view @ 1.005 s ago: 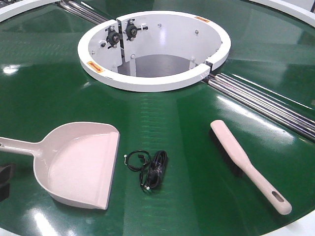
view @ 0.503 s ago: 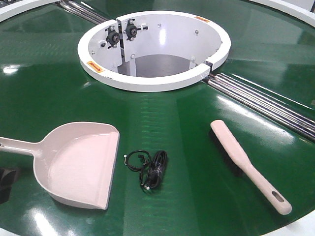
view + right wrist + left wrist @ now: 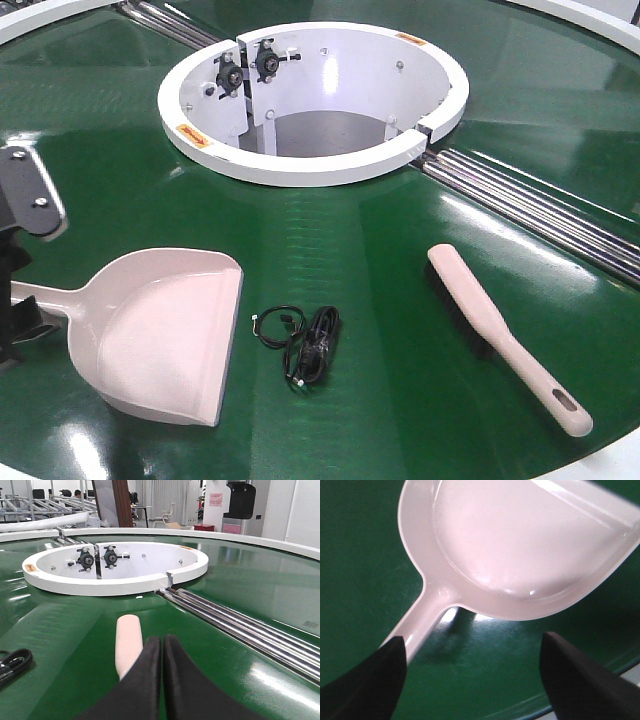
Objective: Clean and inspect green conveyor with broom and dustpan
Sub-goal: 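Reach the left gripper down and grasp the pink dustpan handle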
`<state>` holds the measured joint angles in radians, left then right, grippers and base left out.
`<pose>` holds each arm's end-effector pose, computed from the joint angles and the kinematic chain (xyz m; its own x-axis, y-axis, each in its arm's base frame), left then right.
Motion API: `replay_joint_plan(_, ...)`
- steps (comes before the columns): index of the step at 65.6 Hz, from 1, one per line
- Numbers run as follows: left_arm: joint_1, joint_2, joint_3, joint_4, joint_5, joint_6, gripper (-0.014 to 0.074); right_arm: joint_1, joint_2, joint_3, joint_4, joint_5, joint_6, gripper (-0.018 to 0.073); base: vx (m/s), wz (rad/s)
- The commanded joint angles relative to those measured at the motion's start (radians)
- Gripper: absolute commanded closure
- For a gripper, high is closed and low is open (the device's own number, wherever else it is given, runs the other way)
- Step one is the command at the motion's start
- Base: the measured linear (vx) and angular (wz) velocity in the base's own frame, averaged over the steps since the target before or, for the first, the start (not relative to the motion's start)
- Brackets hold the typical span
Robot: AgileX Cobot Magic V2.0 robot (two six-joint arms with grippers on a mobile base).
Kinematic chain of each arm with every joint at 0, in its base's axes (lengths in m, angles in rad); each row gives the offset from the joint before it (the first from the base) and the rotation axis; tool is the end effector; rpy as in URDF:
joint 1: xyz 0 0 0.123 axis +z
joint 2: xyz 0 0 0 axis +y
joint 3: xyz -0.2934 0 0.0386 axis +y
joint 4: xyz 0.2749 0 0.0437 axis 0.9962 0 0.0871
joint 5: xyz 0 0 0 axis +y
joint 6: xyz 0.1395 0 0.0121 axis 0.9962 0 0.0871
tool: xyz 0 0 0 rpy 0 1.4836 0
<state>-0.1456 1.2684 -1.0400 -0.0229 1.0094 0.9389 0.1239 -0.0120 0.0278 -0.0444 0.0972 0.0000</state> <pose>0.2808 -0.0439 0.2671 -0.4202 0.8697 -0.2592 0.8141 0.4874 0.3157 0.1208 0.0144 0.1937 -0.0202 -0.0470 -0.9987 -0.1203 0.9917 -0.0443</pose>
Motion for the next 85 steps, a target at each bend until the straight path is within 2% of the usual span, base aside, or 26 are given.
replay_joint_plan(1, 0.003, 0.039, -0.051, 0.041, -0.018, 0.096, 0.0083, -0.003, -0.011, 0.003, -0.001, -0.077, 0.000, 0.0568, 0.00, 0.00)
replay_joint_plan(6, 0.000, 0.077, -0.061, 0.090, -0.005, 0.181, 0.0083, -0.003, -0.011, 0.003, -0.001, -0.077, 0.000, 0.0568, 0.00, 0.00)
replay_joint_plan(10, 0.000, 0.098, -0.068, 0.135, -0.001, 0.215, 0.0083, -0.003, -0.011, 0.003, -0.001, -0.077, 0.000, 0.0568, 0.00, 0.00)
replay_joint_plan(22, 0.000, 0.171, -0.105, 0.214, 0.010, 0.219, 0.0065, -0.003, -0.011, 0.003, -0.001, -0.077, 0.000, 0.0568, 0.00, 0.00)
replay_joint_plan(42, 0.002, 0.313, -0.218, 0.216, 0.042, 0.278, 0.0043, -0.003, -0.011, 0.003, -0.001, -0.076, 0.000, 0.0568, 0.00, 0.00)
replay_joint_plan(51, 0.002, 0.367, -0.228, 0.209, 0.055, 0.335, 0.0043, -0.003, -0.011, 0.003, -0.001, -0.076, 0.000, 0.0568, 0.00, 0.00)
replay_joint_plan(62, 0.004, 0.411, -0.228, 0.237, 0.070, 0.427, 0.0043, -0.003, -0.011, 0.003, -0.001, -0.076, 0.000, 0.0568, 0.00, 0.00)
replay_joint_plan(85, 0.004, 0.473, -0.228, 0.289, 0.018, 0.431, 0.0055, -0.003, -0.011, 0.003, -0.001, -0.076, 0.000, 0.0568, 0.00, 0.00)
